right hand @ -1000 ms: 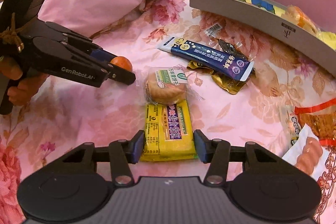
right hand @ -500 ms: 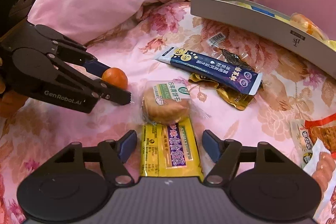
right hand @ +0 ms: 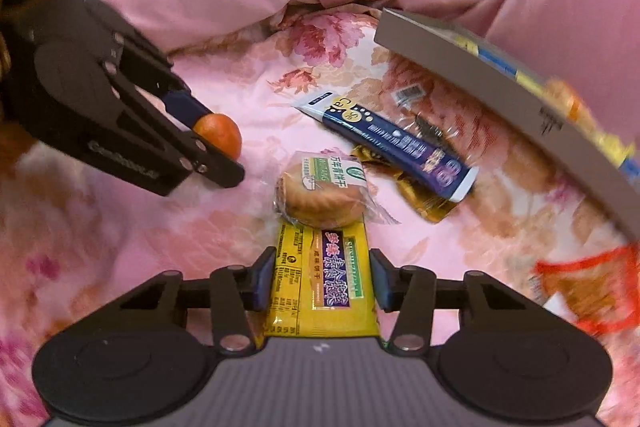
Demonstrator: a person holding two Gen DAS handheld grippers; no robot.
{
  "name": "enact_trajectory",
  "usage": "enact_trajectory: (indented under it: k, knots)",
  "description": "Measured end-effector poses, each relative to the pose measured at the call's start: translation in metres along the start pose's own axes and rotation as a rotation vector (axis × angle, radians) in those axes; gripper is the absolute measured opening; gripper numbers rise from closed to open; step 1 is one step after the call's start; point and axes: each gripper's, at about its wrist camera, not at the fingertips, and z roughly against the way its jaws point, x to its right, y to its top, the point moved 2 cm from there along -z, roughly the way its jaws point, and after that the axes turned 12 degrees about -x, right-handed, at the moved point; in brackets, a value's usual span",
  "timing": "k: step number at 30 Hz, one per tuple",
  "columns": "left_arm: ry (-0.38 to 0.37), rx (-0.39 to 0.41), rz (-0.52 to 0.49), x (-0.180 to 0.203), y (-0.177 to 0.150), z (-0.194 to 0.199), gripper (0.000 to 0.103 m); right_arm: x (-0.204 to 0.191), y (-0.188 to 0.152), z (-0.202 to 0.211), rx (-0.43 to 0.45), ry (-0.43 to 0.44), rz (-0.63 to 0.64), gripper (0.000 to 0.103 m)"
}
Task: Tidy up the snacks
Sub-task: 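Lift the mandarin with left tool while right tool grasps the yellow snack bar, then carry mandarin and yellow bar into the grey box and release both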
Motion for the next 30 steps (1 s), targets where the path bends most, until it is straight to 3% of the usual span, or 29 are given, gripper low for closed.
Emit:
enact_trajectory:
  k: [10,17,23,30]
  knots:
    - [-0.016,0.022,0.008,0.012,0.008,0.006,0.038,-0.001,-0.011,0.007,-0.005,-0.248,0.185,0.052]
    - [-0.001,0.069,0.023,0.012,0.032,0.014,0.038,0.012,-0.019,0.013,0.001,-0.382,0.256,0.052]
    - [0.022,0.129,0.003,0.011,0.072,0.023,0.038,0.034,-0.005,0.026,0.041,-0.421,0.222,0.052]
    - [0.088,0.196,-0.021,0.002,0.14,0.036,0.038,0.065,0.034,0.039,0.117,-0.43,0.189,0.052]
